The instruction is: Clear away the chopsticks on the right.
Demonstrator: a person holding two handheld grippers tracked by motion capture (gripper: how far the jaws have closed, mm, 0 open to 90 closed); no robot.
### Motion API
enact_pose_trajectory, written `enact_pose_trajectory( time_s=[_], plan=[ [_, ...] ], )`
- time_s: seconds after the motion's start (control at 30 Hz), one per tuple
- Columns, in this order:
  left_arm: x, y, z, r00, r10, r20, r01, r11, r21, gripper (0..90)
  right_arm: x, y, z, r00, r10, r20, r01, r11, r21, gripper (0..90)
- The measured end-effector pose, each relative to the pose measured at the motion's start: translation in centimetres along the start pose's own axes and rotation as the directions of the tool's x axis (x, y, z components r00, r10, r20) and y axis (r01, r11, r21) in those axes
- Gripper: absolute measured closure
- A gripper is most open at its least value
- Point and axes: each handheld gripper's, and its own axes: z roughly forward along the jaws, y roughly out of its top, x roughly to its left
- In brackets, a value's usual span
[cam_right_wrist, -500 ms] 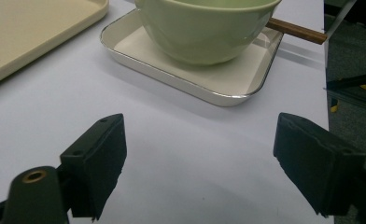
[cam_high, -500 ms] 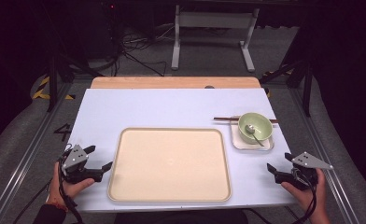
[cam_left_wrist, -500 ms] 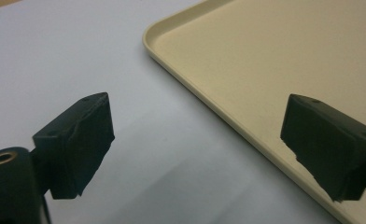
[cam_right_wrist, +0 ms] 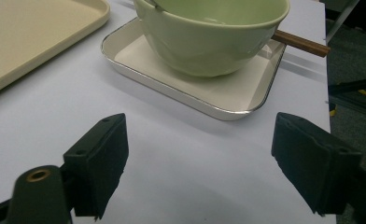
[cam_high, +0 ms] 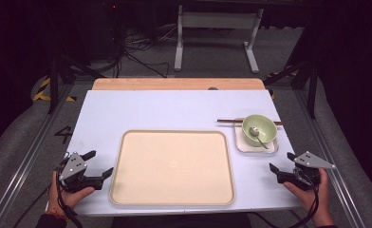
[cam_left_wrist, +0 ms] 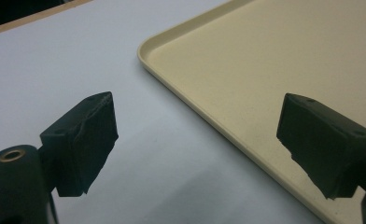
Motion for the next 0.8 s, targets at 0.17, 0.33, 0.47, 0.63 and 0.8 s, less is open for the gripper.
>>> enact_pose_trajectory(
  time_s=[0.17, 0.33, 0.47, 0.63, 0.8],
  plan=[
    [0.2, 0.2, 0.1, 1.0, -0.001, 0.0, 0.001, 0.9999, -0.012, 13.1, -1.3, 0.1, -0.5, 0.999, 0.041, 0.017, -0.041, 0.999, -0.028, 33.0],
    [0.0, -0.2, -0.1, 0.9998, 0.012, -0.013, -0.012, 0.9999, 0.007, 13.1, -2.8, 0.7, -1.0, 0.9963, 0.083, 0.025, -0.081, 0.994, -0.072, 49.8],
    [0.0, -0.2, -0.3, 0.9996, 0.006, -0.027, -0.006, 1.0, 0.006, 12.8, -3.5, 1.7, -0.5, 0.9956, 0.088, 0.033, -0.085, 0.994, -0.073, 57.5],
    [-0.1, -0.2, -0.3, 0.9995, 0.005, -0.032, -0.005, 0.9999, 0.01, 12.9, -4.7, 3.1, 0.3, 0.9941, 0.097, 0.048, -0.093, 0.993, -0.079, 63.3],
    [0.0, -0.3, -0.2, 0.9991, 0.016, -0.039, -0.015, 0.9997, 0.022, 12.8, -6.3, 4.7, 1.4, 0.9936, 0.105, 0.041, -0.102, 0.992, -0.073, 77.9]
  ],
)
